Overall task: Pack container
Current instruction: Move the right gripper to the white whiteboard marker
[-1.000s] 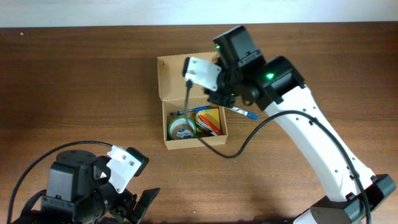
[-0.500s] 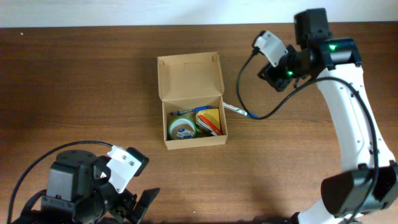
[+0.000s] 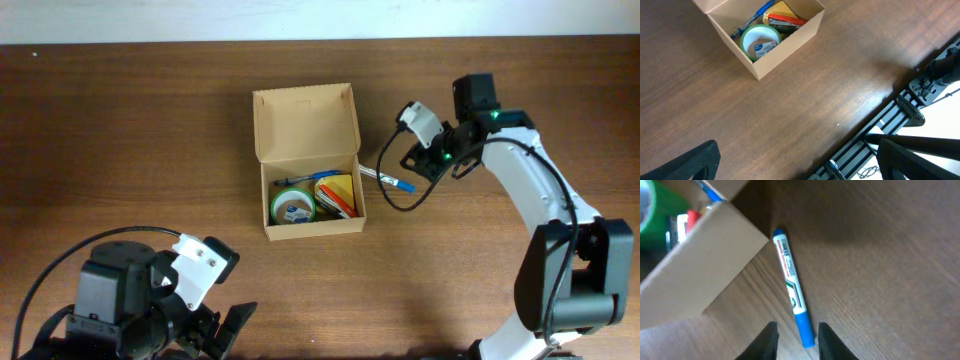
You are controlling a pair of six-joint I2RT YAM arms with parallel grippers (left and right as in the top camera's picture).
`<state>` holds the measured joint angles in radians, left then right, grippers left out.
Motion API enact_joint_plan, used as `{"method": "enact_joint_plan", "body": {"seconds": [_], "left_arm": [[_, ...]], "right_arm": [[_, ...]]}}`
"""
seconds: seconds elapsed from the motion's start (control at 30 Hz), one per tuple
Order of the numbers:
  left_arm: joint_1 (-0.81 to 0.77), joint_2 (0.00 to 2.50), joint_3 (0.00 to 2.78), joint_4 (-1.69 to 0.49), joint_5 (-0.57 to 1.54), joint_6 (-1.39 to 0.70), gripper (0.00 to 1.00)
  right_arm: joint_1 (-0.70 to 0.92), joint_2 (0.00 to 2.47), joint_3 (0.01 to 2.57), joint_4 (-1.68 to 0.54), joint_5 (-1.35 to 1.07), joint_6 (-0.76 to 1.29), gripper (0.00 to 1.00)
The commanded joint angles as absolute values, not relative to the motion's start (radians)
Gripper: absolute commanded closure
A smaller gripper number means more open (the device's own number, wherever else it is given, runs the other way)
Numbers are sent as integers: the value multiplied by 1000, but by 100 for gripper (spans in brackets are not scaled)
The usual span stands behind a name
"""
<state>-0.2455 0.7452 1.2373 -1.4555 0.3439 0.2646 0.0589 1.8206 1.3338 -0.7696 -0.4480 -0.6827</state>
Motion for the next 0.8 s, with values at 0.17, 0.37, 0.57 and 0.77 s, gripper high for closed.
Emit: {"method": "enact_joint_plan", "body": {"seconds": [0.17,0.37,0.57,0.77], "left_arm": [[-246,744,1248,-1456,361,255,0],[-246,744,1248,-1456,361,255,0],[-246,744,1248,-1456,361,255,1],[-246,744,1248,-1456,361,255,0]], "right_arm": [[90,1822,1203,-640,-458,-683,64],[138,1827,1169,-567,-389,-683,58],[186,1848,1169,-533,-293,-679,57],[191,1871,1169,-518,-276,-679,57]]}}
